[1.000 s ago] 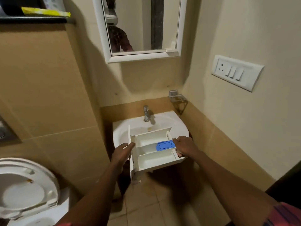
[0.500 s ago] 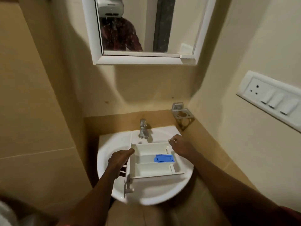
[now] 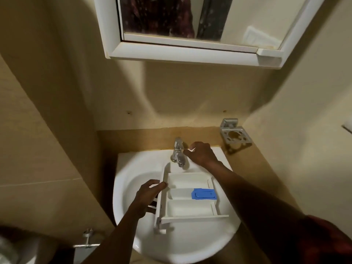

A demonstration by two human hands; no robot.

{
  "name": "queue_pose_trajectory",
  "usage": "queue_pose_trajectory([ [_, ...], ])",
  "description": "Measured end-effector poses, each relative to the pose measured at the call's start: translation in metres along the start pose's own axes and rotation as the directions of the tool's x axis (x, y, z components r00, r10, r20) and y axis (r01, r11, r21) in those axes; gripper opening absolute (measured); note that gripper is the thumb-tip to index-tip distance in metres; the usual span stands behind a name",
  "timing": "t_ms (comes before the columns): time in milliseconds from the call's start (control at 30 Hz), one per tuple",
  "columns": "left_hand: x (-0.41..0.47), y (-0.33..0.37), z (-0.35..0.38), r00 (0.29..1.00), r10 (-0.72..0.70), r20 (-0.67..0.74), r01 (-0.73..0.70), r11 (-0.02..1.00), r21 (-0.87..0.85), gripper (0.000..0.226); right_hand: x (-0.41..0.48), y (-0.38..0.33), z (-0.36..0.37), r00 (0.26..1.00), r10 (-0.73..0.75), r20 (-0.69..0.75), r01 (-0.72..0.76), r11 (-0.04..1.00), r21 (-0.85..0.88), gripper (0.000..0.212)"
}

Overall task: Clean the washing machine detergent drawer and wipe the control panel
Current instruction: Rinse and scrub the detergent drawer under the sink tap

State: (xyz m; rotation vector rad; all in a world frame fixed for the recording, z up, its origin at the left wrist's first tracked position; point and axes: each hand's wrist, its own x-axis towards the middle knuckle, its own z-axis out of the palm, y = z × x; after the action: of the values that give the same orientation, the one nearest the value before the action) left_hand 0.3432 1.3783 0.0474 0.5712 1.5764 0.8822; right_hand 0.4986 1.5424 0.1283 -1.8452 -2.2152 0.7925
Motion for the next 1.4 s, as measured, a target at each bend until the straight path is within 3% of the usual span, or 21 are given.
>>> queue_pose_trajectory([
  [233, -0.001, -0.008, 0.014, 0.999, 0.015, -0.043, -0.018, 0.997, -0.070, 0.027, 0.030, -0.007, 0.015, 0.993, -0.086, 0.077, 0.089, 0.995, -0.040, 0.044],
  [633, 0.001, -0.006, 0.065, 0.982, 0.019, -0.188, -0.057, 0.978, -0.201, 0.038, 0.062, -0.006, 0.012, 0.979, -0.167, 0.116, 0.186, 0.964, -0.188, 0.048],
  [867, -0.001, -0.004, 0.077, 0.974, 0.016, -0.224, -0.074, 0.964, -0.257, 0.035, 0.069, 0.003, -0.003, 0.943, -0.317, 0.102, 0.333, 0.882, -0.334, 0.023],
  [1033, -0.002, -0.008, 0.078, 0.978, 0.002, -0.206, -0.062, 0.957, -0.282, 0.034, 0.066, 0.017, 0.005, 0.936, -0.351, -0.033, 0.341, 0.924, -0.173, 0.015],
  [1167, -0.004, -0.014, 0.076, 0.984, 0.000, -0.180, -0.059, 0.945, -0.322, 0.025, 0.050, 0.046, 0.024, 0.984, -0.114, -0.140, 0.142, 0.967, 0.210, 0.013],
  [1233, -0.004, -0.017, 0.075, 0.984, -0.009, -0.179, -0.051, 0.944, -0.326, 0.022, 0.047, 0.064, 0.033, 0.994, -0.099, -0.036, 0.103, 0.983, 0.152, 0.020],
  [1400, -0.003, -0.022, 0.072, 0.981, -0.017, -0.195, -0.045, 0.949, -0.312, 0.020, 0.042, 0.069, 0.053, 0.928, -0.232, 0.292, 0.243, 0.970, -0.003, 0.023],
])
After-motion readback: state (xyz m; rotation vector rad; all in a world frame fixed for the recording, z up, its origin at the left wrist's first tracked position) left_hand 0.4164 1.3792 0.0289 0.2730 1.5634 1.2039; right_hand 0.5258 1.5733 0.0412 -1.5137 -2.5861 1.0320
